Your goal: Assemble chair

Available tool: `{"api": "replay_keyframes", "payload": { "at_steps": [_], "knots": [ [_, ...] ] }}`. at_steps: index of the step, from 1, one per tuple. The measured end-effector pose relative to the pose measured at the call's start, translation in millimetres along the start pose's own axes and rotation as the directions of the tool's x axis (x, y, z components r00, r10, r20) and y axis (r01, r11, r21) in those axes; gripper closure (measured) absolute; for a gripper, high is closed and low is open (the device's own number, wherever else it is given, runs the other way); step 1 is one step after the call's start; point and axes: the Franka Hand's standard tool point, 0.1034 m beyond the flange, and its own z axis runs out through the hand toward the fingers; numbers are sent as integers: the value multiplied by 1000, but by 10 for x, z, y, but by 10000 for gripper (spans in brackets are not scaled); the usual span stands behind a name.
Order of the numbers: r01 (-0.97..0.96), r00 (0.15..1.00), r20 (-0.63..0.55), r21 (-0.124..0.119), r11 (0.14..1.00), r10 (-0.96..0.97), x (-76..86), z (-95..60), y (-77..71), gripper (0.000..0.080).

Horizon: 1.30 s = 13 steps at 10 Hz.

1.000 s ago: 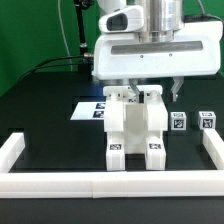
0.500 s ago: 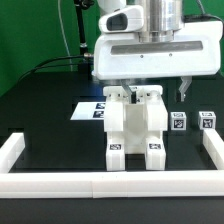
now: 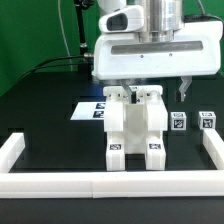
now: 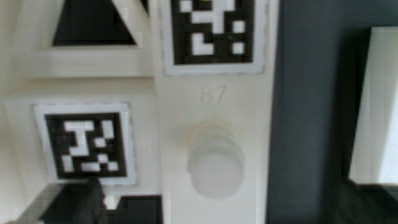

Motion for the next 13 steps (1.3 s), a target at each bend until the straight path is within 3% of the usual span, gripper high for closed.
{"api": "replay_keyframes", "payload": {
  "at_steps": [2,4,5,8,10,12,13],
  "knots": [
    [-11,1000,-3,26,1000,11,-65,-290,-271,151],
    [-68,998,0,45,997,68,-233,-443,-697,151],
    [-84,996,1,47,995,84,-267,-456,-832,151],
    [-72,997,2,46,996,72,-265,-436,-811,151],
    [-99,995,-10,45,994,99,-384,-350,-924,151],
    [-90,996,-10,32,995,91,-722,-75,-1103,151],
    [-92,996,-19,25,995,92,-802,90,-1138,151]
  ]
}}
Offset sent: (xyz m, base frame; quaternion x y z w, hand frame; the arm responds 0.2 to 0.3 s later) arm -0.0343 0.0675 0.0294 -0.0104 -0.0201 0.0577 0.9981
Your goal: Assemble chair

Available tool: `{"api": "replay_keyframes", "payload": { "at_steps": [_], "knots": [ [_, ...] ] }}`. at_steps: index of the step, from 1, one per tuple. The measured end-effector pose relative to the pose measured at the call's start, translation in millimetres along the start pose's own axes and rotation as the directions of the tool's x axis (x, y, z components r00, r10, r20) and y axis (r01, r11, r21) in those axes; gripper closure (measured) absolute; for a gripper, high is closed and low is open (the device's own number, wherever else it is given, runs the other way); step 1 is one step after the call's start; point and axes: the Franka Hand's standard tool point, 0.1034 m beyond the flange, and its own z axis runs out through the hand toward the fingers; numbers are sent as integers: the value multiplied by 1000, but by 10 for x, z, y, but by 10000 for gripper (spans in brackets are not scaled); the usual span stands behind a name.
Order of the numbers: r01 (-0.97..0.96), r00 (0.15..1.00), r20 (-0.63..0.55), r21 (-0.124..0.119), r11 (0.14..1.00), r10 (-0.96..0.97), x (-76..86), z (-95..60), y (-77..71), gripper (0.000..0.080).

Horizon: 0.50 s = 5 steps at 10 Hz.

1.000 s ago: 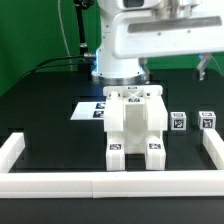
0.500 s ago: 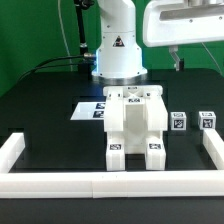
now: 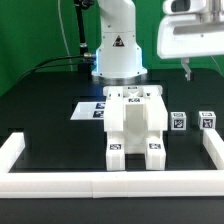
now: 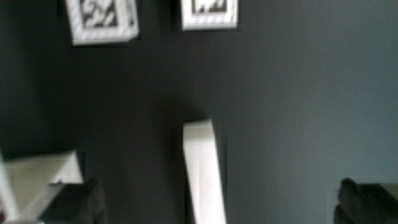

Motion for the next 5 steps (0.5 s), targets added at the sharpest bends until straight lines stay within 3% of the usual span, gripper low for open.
{"api": "replay_keyframes", "payload": {
  "at_steps": [1,2,5],
  "knots": [
    [1,1000,7,-7,1000,-1,-27,93,-3,151],
    [-3,1000,1,-2,1000,3,11,38,-6,151],
    [-39,999,-1,-3,999,39,-17,77,-11,151]
  ]
}}
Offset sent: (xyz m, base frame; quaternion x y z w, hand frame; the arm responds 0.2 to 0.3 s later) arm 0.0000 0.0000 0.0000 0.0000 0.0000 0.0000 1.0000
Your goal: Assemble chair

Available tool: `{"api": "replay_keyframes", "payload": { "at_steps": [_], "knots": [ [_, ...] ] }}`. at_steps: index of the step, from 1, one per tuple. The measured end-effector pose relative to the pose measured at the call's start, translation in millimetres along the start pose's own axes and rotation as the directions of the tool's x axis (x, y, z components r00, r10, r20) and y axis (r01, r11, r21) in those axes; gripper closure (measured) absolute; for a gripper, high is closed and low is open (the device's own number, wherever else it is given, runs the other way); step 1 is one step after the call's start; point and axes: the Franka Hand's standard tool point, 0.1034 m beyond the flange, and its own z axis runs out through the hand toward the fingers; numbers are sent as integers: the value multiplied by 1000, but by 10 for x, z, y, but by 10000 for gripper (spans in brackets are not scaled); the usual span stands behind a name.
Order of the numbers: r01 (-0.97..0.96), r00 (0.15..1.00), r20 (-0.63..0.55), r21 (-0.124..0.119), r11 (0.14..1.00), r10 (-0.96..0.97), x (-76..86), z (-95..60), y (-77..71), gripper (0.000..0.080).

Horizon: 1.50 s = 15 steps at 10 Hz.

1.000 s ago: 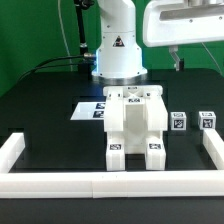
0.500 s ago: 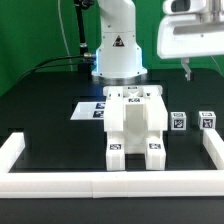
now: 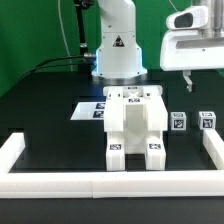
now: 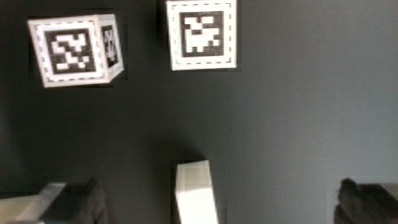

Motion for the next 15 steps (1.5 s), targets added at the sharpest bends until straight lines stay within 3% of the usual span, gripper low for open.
{"api": "replay_keyframes", "payload": {
  "at_steps": [2,5,9,15],
  "knots": [
    [-110,994,13,-11,994,110,-171,179,-44,151],
    [-151,988,5,-14,988,151,-232,338,-110,151],
    [-155,988,6,-15,988,155,-243,357,-98,151],
    [-157,988,1,-24,987,157,-337,589,-75,151]
  ]
}}
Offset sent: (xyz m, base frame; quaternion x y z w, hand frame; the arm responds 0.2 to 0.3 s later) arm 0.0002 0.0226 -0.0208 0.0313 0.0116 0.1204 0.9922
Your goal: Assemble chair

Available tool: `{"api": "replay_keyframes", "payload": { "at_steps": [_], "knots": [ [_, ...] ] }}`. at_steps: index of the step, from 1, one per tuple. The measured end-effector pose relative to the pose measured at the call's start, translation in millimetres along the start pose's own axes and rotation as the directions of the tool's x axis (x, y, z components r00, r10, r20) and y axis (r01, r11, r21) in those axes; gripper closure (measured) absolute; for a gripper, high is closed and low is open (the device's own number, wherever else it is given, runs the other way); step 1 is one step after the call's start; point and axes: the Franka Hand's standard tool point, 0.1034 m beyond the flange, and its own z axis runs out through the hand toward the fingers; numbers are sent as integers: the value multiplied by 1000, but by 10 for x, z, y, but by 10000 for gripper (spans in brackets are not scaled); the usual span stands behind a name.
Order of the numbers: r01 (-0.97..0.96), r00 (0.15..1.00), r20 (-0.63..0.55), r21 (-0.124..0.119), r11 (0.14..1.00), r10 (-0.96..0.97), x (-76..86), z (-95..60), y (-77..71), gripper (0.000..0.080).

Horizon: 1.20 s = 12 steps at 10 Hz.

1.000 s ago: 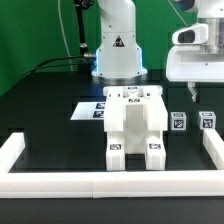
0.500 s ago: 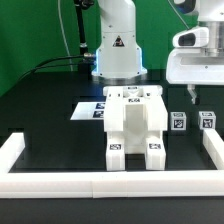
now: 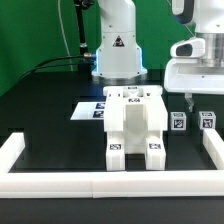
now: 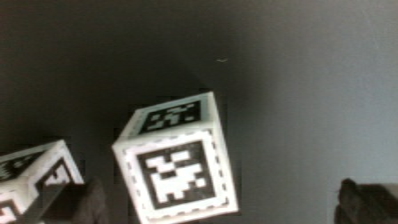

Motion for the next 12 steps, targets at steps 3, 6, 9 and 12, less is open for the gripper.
{"api": "replay_keyframes", "payload": {
  "at_steps": [3,6,9,12],
  "knots": [
    [3,1000,8,-10,1000,-3,-23,69,19,151],
    [9,1000,11,-14,1000,-9,-41,95,26,151],
    [9,1000,10,-14,1000,-9,-39,94,26,410],
    [9,1000,11,-14,1000,-9,-40,95,27,517]
  ]
}}
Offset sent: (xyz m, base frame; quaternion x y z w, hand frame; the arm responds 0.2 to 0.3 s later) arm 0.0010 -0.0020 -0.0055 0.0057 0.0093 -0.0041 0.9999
